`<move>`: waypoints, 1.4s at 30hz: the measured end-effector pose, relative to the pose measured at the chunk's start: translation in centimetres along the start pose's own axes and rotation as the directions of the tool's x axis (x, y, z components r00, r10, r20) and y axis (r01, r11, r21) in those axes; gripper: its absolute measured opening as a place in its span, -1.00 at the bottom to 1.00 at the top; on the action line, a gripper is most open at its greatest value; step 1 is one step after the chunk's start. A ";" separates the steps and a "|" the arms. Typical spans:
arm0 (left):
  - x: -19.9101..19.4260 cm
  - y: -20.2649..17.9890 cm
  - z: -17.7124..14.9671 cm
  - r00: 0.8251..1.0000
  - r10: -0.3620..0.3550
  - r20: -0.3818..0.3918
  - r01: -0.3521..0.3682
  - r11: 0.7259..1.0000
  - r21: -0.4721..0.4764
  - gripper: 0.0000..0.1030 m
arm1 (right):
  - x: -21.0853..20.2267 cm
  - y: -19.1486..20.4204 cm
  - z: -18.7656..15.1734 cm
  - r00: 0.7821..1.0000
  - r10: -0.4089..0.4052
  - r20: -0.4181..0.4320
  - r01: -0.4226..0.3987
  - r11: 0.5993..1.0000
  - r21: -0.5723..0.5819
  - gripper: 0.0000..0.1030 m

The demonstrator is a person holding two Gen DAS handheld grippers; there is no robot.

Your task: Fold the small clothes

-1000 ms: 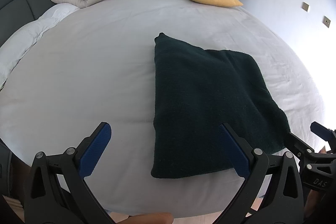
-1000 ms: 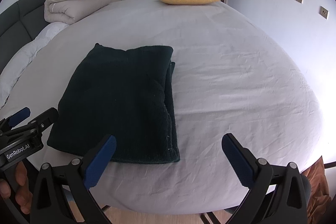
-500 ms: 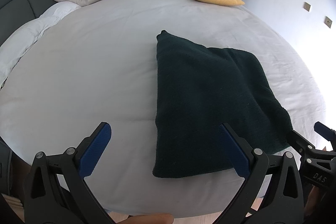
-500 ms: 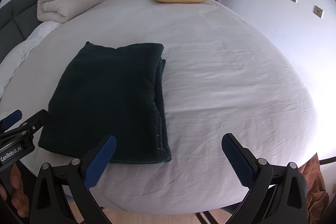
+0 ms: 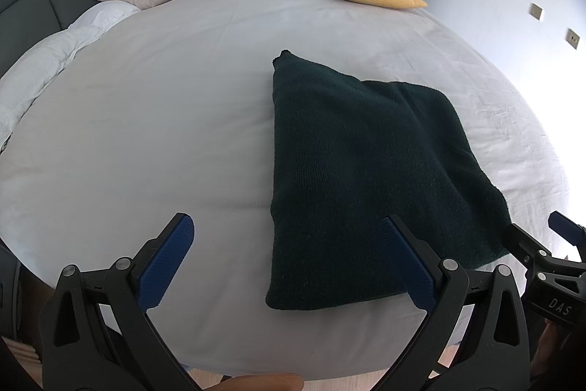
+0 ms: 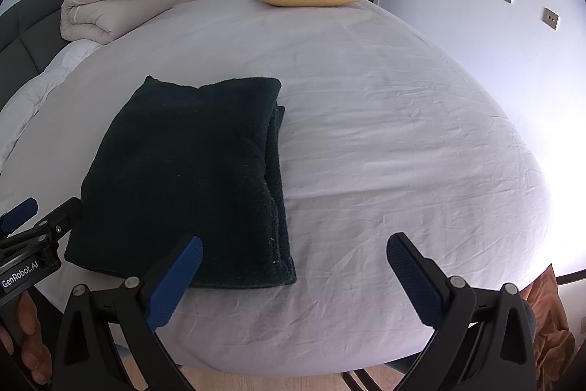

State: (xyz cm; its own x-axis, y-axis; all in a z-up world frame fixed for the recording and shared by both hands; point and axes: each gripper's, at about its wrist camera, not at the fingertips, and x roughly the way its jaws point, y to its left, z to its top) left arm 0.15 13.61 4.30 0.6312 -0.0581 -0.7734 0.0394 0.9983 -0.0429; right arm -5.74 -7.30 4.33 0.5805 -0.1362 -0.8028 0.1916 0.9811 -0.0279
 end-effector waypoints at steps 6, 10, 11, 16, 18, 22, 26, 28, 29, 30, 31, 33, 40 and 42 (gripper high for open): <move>0.0 0.0 0.0 1.000 0.001 0.000 -0.001 1.000 0.000 1.00 | 0.0 0.0 0.0 1.000 0.002 0.001 -0.002 1.000 -0.002 1.00; 0.0 0.0 -0.1 1.000 0.000 -0.002 0.000 1.000 -0.001 1.00 | 0.0 0.2 -0.1 1.000 0.002 0.001 -0.002 1.000 -0.007 1.00; 0.0 0.0 -0.1 1.000 0.000 -0.001 0.000 1.000 -0.001 1.00 | 0.0 0.2 0.0 1.000 0.003 0.000 -0.003 1.000 -0.008 1.00; 0.1 0.1 0.0 1.000 0.000 -0.001 0.000 1.000 -0.002 1.00 | 0.0 0.3 0.0 1.000 0.004 0.000 -0.004 1.000 -0.007 1.00; 0.1 0.1 0.0 1.000 -0.002 -0.002 0.002 1.000 -0.003 1.00 | 0.0 0.3 0.0 1.000 0.003 0.000 -0.003 1.000 -0.007 1.00; 0.1 0.1 -0.1 1.000 -0.002 -0.002 0.002 1.000 -0.003 1.00 | 0.0 0.4 -0.1 1.000 0.003 0.000 -0.003 1.000 -0.007 1.00; 0.1 0.1 -0.1 1.000 -0.001 -0.002 0.001 1.000 -0.004 1.00 | 0.0 0.4 -0.1 1.000 0.003 0.000 -0.003 1.000 -0.007 1.00; 0.1 0.1 -0.1 1.000 -0.002 -0.002 0.002 1.000 -0.003 1.00 | 0.0 0.4 -0.1 1.000 0.003 0.000 -0.003 1.000 -0.006 1.00; 0.1 0.1 -0.1 1.000 -0.001 -0.003 0.001 1.000 -0.004 1.00 | 0.0 0.4 -0.1 1.000 0.003 0.000 -0.003 1.000 -0.006 1.00; 0.1 0.1 -0.1 1.000 -0.001 -0.003 0.001 1.000 -0.004 1.00 | 0.0 0.4 -0.1 1.000 0.003 -0.001 -0.003 1.000 -0.006 1.00; 0.1 0.1 -0.1 1.000 -0.002 -0.003 0.002 1.000 -0.004 1.00 | 0.0 0.4 -0.1 1.000 0.003 -0.001 -0.003 1.000 -0.006 1.00; 0.1 0.1 -0.1 1.000 -0.002 -0.002 0.002 1.000 -0.004 1.00 | 0.0 0.4 -0.1 1.000 0.003 0.000 -0.003 1.000 -0.006 1.00; 0.1 0.1 -0.1 1.000 -0.001 -0.003 0.001 1.000 -0.004 1.00 | -0.1 0.5 -0.1 1.000 0.003 0.000 -0.003 1.000 -0.006 1.00; 0.1 0.1 -0.1 1.000 -0.002 -0.002 0.002 1.000 -0.004 1.00 | 0.0 0.5 -0.1 1.000 0.002 -0.001 -0.002 1.000 -0.006 1.00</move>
State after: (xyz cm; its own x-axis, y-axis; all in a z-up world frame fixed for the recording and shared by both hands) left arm 0.11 13.66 4.16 0.6294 -0.0601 -0.7747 0.0377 0.9982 -0.0468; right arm -5.77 -6.83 4.28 0.5805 -0.1337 -0.8032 0.1856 0.9822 -0.0294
